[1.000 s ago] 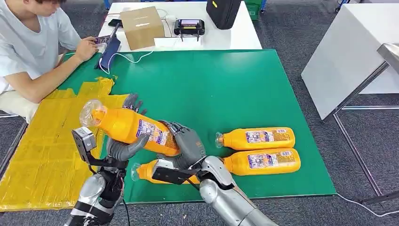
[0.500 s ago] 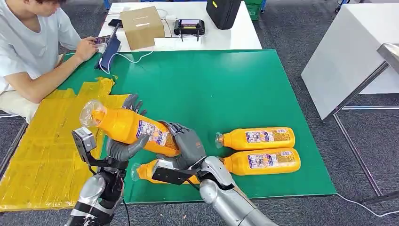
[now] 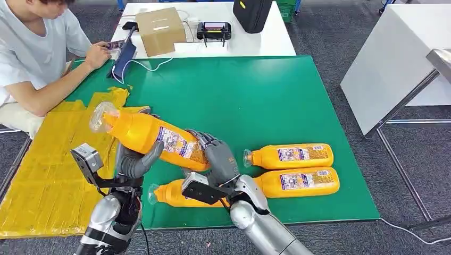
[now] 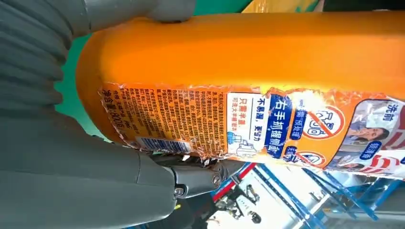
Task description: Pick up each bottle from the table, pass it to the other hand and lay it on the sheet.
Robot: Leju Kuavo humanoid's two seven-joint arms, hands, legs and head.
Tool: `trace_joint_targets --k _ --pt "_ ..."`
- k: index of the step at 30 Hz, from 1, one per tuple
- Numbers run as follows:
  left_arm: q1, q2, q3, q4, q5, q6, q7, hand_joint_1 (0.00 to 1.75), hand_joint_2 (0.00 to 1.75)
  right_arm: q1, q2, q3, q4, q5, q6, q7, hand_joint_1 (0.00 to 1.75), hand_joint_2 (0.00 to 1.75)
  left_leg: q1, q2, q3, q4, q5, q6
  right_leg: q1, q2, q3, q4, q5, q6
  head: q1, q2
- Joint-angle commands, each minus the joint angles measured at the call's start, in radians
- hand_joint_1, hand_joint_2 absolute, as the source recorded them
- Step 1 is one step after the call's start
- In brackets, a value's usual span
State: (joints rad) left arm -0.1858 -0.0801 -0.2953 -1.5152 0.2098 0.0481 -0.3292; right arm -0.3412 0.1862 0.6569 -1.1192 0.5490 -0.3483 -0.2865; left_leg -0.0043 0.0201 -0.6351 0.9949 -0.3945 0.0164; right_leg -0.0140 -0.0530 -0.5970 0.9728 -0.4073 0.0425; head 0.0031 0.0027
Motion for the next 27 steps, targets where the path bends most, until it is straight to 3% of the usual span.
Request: trace_joint_targets --k 1,3,4,5,6,7,10,22,23,26,27 --pt "-0.038 0.009 0.007 0.035 0.003 0.009 0.004 1.75 1.75 -0.019 -0.039 -0.017 -0.038 -0.014 0.012 -0.011 1.75 1.75 0.001 -0.002 0.004 0.000 -0.002 -0.001 0.000 0.002 0.005 0.000 -0.002 -0.001 0.000 0.000" --pt "-0.042 0.011 0.006 0.038 -0.002 0.012 0.001 1.75 1.75 -0.014 -0.042 -0.022 -0.055 -0.016 0.011 -0.011 1.75 1.75 0.000 -0.001 0.001 0.000 0.000 -0.001 0.000 0.001 0.002 0.000 -0.001 -0.001 0.000 0.000" --pt "-0.043 0.013 0.007 0.038 -0.008 0.017 -0.001 1.75 1.75 -0.011 -0.042 -0.026 -0.065 -0.019 0.009 -0.011 1.45 1.75 0.002 -0.003 0.005 0.001 -0.002 -0.001 0.001 0.003 0.006 0.000 -0.002 -0.002 0.000 0.000" --pt "-0.044 0.014 0.007 0.037 -0.015 0.024 -0.004 1.75 1.75 -0.007 -0.041 -0.030 -0.073 -0.022 0.005 -0.011 0.21 1.75 0.001 -0.002 0.003 0.000 -0.001 -0.001 0.000 0.002 0.004 0.000 -0.001 -0.001 0.000 0.000" --pt "-0.044 0.014 0.007 0.037 -0.015 0.024 -0.004 1.75 1.75 -0.007 -0.041 -0.030 -0.073 -0.022 0.005 -0.011 0.21 1.75 0.000 -0.002 0.001 0.000 0.000 -0.001 0.000 0.001 0.002 0.000 -0.001 -0.001 0.000 0.000" --pt "-0.046 0.020 0.008 0.032 -0.042 0.046 -0.013 1.75 1.75 0.002 -0.046 -0.036 -0.098 -0.024 -0.002 -0.013 0.00 1.75 0.001 -0.002 0.001 0.000 0.000 -0.001 0.000 0.001 0.002 0.000 -0.001 -0.001 0.000 0.000" --pt "-0.067 0.047 0.007 0.032 -0.266 0.216 -0.049 1.75 1.75 0.036 -0.077 -0.052 -0.207 -0.014 -0.026 -0.025 0.00 1.75 0.001 -0.002 0.002 0.000 -0.001 -0.001 0.000 0.002 0.003 0.000 -0.001 -0.001 0.000 0.000" --pt "-0.081 0.060 0.009 0.047 -0.332 0.256 -0.042 1.75 1.75 0.055 -0.091 -0.060 -0.254 -0.005 -0.022 -0.020 0.00 1.75 0.001 -0.002 0.002 0.000 -0.001 -0.001 0.000 0.001 0.002 -0.001 -0.001 -0.001 0.000 0.000" --pt "-0.088 0.067 0.006 0.055 -0.402 0.299 -0.032 1.75 1.75 0.059 -0.094 -0.063 -0.267 -0.001 -0.028 -0.028 0.00 0.00 0.002 -0.003 0.005 0.001 -0.002 -0.002 0.001 0.003 0.006 0.000 -0.002 -0.002 0.000 0.000" --pt "-0.140 0.101 0.040 0.132 -0.793 0.464 0.069 1.75 1.75 0.128 -0.139 -0.097 -0.437 -0.052 0.019 -0.054 0.00 0.00 0.002 -0.005 0.004 0.000 -0.002 -0.002 0.001 0.001 0.006 0.000 -0.002 -0.002 0.000 0.000" --pt "-0.170 0.128 0.054 0.192 -1.079 0.498 0.190 1.75 1.75 0.152 -0.155 -0.109 -0.495 -0.072 0.054 -0.063 0.00 0.00 0.001 -0.005 0.003 0.000 -0.001 -0.001 0.001 -0.001 0.005 0.000 -0.002 -0.001 0.000 0.000"
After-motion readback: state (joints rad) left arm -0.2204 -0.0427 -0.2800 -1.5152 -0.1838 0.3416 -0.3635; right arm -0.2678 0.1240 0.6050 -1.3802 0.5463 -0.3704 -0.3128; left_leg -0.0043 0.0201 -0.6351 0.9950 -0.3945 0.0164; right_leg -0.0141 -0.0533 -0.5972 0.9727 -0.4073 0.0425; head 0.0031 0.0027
